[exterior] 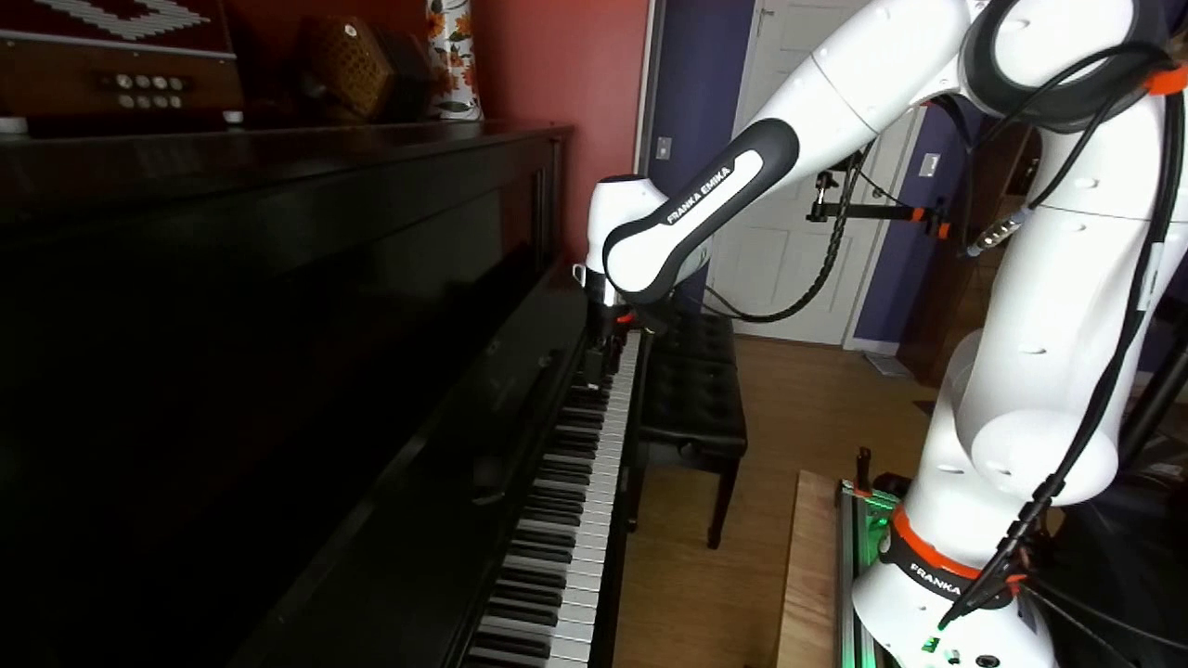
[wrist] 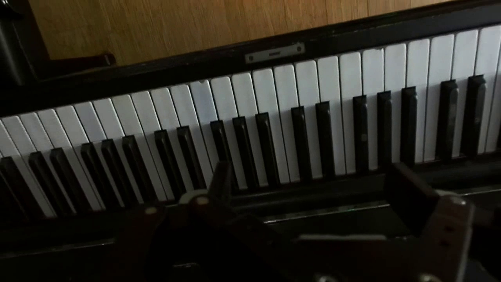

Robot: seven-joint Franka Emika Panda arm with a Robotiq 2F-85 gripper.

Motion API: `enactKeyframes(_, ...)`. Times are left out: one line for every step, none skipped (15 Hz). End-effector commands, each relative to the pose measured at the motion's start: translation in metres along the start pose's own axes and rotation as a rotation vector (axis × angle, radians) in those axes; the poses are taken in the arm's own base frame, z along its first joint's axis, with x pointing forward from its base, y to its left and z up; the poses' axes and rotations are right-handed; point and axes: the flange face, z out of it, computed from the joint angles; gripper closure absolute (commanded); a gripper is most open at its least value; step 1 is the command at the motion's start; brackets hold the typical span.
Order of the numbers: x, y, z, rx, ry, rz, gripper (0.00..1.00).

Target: Press the key on the piano

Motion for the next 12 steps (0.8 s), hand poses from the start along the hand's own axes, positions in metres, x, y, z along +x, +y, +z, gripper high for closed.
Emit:
enactKeyframes(-0.029,0.004,-0.025,0.018,-0.021,0.017,0.0)
enactKeyframes(-0.033,0.004,-0.031,0.021,-0.022,0.017,0.0)
enactKeyframes(-0.036,0.005,-0.037,0.021,-0.019,0.017,0.0)
enactKeyframes(-0.039,0.005,-0.043,0.019,-0.015,0.022,0.0)
enactKeyframes(-0.042,0.005,-0.049,0.019,-0.004,0.03,0.0)
enactKeyframes(-0.026,0.006,-0.04,0.01,-0.006,0.025,0.0)
enactKeyframes(-0.027,0.006,-0.045,0.009,0.002,0.025,0.0)
enactKeyframes(-0.026,0.006,-0.046,0.008,0.005,0.025,0.0)
enactKeyframes(-0.026,0.006,-0.045,0.008,0.004,0.025,0.0)
enactKeyframes(-0.026,0.006,-0.044,0.008,0.001,0.025,0.0)
enactKeyframes(-0.026,0.006,-0.043,0.009,-0.001,0.025,0.0)
enactKeyframes(-0.026,0.006,-0.043,0.009,-0.001,0.025,0.0)
